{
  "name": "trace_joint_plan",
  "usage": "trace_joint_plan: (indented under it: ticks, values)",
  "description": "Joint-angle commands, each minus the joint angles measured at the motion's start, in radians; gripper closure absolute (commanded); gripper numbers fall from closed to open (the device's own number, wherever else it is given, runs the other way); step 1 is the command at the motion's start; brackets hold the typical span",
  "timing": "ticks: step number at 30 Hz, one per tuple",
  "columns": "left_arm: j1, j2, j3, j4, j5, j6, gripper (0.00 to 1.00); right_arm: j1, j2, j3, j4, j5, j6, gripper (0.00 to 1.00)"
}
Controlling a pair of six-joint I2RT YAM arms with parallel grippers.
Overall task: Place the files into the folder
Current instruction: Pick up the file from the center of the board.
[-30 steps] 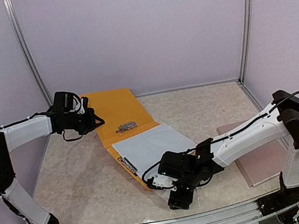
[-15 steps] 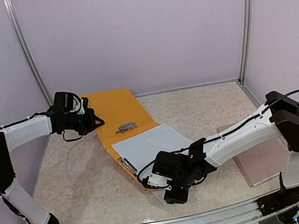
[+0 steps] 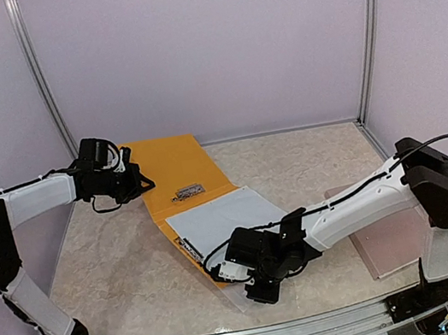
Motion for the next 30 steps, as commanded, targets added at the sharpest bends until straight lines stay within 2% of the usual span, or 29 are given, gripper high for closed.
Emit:
trace_joint_plan:
  ticks: [1, 6, 11, 16, 23, 30]
  values:
    - [0.012, -0.030, -0.012, -0.019, 0.015, 0.019, 1.00, 0.043, -0.003, -0.003, -0.068, -0.034, -0.034, 0.95]
    - [0.020, -0.031, -0.012, -0.019, 0.010, 0.019, 1.00, 0.057, -0.018, 0.033, -0.071, -0.022, -0.044, 0.62]
    - [0.027, -0.031, -0.014, -0.019, 0.012, 0.020, 1.00, 0.057, 0.010, 0.072, -0.066, -0.008, -0.070, 0.42]
    - [0.035, -0.024, -0.011, -0.027, 0.008, 0.027, 1.00, 0.061, 0.034, 0.118, -0.047, 0.009, -0.085, 0.31]
    - [0.040, -0.021, -0.011, -0.034, 0.012, 0.031, 1.00, 0.061, 0.082, 0.145, -0.062, -0.034, -0.114, 0.23]
    - [0.040, -0.026, -0.011, -0.035, 0.018, 0.028, 1.00, 0.057, 0.105, 0.140, -0.088, -0.057, -0.141, 0.25]
